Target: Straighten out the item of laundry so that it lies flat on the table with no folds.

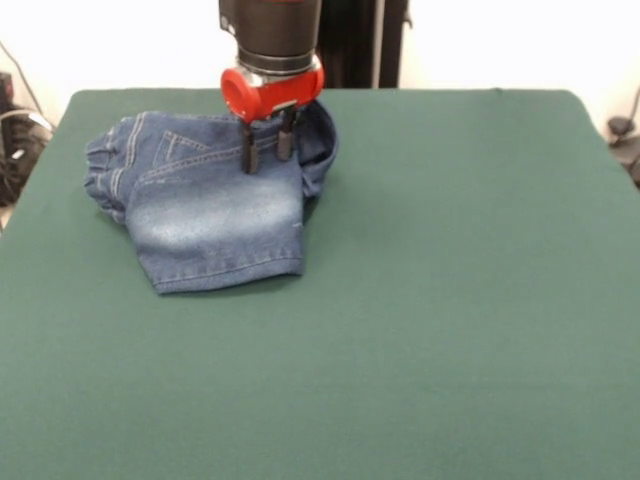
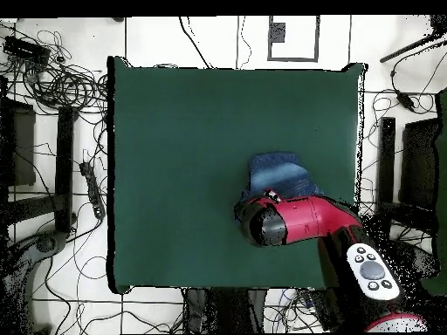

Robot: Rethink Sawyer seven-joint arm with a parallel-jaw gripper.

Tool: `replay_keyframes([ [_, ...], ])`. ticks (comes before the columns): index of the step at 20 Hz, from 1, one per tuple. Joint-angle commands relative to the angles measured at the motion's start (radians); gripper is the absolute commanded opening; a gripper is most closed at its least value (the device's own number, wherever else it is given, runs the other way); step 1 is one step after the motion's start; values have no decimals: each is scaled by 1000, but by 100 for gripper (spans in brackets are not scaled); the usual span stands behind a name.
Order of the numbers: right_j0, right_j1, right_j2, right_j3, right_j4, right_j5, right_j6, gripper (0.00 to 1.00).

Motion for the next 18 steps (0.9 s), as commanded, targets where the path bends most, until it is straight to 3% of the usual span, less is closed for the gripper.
replay_keyframes([
  [1,45,31,5,50,54,-47,202,100],
  [5,54,30,-4,51,52,-47,190,100],
  [13,63,81,-40,46,44,-161,238,100],
  [14,66,83,-46,48,53,-168,232,0],
  [18,66,82,-47,47,62,-152,221,0],
])
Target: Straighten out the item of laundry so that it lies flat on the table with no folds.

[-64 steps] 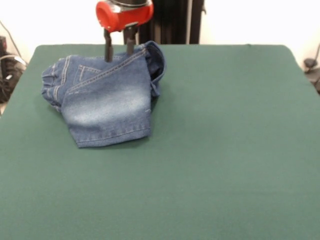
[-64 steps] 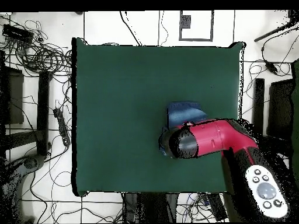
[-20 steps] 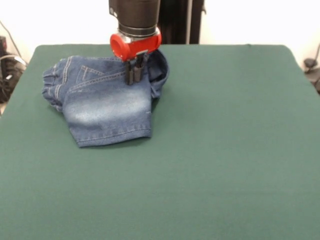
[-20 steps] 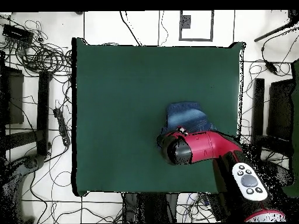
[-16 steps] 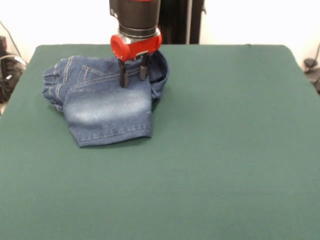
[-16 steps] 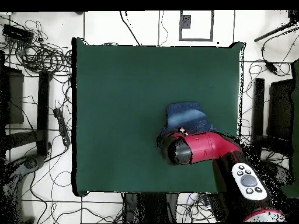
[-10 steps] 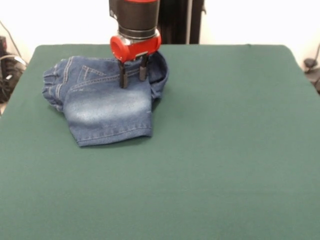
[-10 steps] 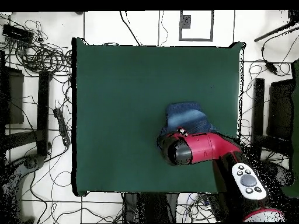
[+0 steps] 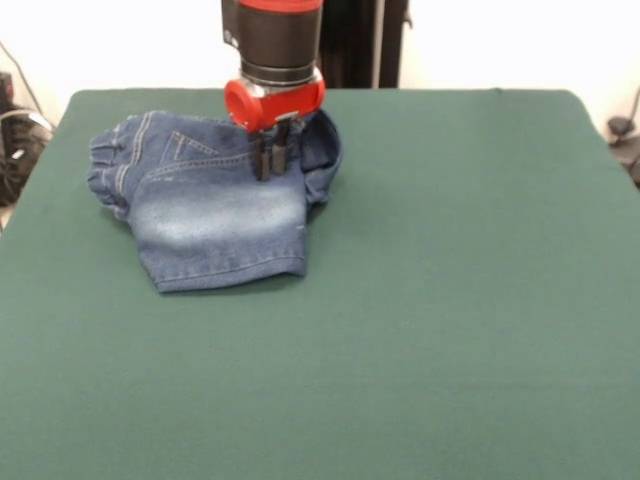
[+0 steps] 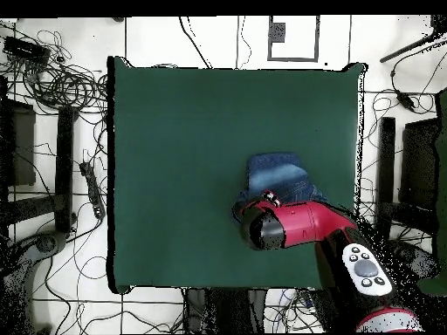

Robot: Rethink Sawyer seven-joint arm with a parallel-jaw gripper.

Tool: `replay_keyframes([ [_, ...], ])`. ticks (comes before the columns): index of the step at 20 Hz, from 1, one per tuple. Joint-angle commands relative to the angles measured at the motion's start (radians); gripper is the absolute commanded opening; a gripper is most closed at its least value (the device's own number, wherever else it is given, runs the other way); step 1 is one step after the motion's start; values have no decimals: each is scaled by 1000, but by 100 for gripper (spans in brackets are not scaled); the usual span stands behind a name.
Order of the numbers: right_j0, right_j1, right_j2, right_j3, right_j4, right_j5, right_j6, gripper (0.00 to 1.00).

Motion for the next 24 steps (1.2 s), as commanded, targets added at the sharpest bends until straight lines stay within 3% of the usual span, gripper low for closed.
replay_keyframes([
  [1,41,42,2,50,57,-52,220,0],
  [7,44,40,-4,52,77,-69,224,0],
  [19,91,-67,13,17,200,153,161,0],
  [24,89,-86,14,22,218,180,136,0],
])
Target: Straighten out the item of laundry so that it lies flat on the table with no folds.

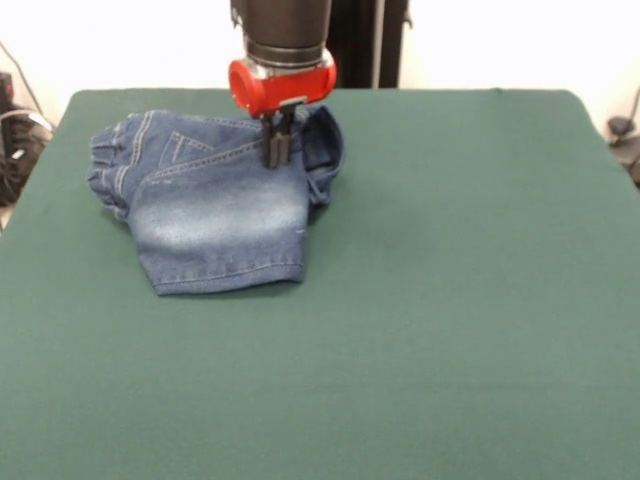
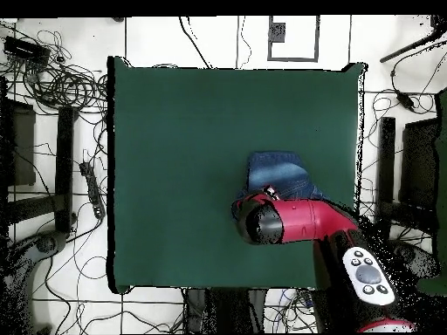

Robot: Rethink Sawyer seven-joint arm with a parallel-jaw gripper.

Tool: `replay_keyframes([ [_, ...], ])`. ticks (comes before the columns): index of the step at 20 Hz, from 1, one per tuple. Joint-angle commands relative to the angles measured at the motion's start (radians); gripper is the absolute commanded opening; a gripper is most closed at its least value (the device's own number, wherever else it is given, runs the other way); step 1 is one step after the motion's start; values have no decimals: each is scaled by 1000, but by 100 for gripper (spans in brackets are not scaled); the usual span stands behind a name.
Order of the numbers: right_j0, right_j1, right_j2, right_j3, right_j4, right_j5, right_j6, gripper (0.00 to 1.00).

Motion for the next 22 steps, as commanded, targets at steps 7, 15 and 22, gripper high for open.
replay_keyframes([
  [7,44,-49,47,26,91,157,117,0],
  [15,39,-56,53,36,85,153,110,0],
  [22,127,-83,11,-26,53,243,105,0],
])
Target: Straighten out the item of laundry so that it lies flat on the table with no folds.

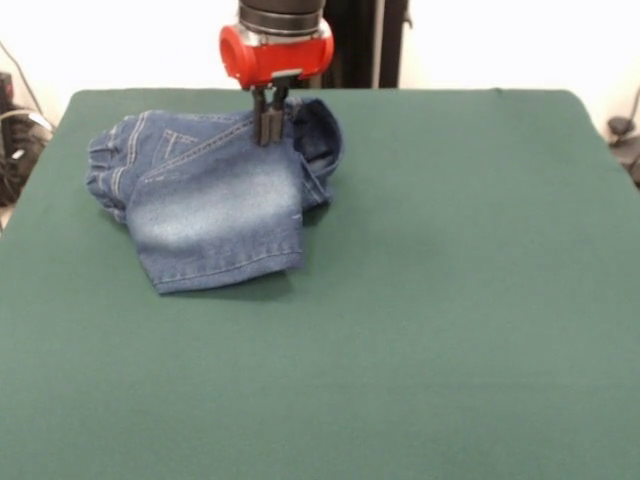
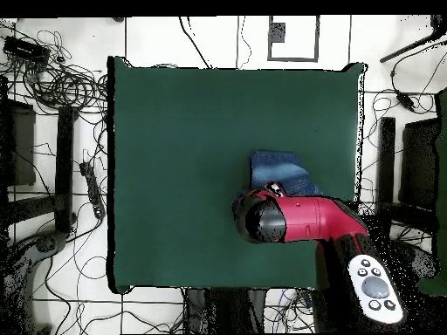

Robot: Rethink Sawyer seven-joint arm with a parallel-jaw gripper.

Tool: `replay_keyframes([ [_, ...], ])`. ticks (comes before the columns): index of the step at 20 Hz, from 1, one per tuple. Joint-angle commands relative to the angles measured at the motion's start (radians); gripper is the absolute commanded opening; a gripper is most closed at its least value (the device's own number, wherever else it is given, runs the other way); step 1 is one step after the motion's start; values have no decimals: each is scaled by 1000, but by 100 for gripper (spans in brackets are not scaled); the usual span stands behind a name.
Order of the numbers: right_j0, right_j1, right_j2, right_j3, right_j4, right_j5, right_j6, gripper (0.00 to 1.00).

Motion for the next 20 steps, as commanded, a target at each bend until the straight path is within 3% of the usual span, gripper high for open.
replay_keyframes([
  [1,125,-19,8,-31,21,193,104,0],
  [12,294,-119,-94,-89,36,376,187,0],
  [20,354,-85,-138,-121,8,372,221,0],
])
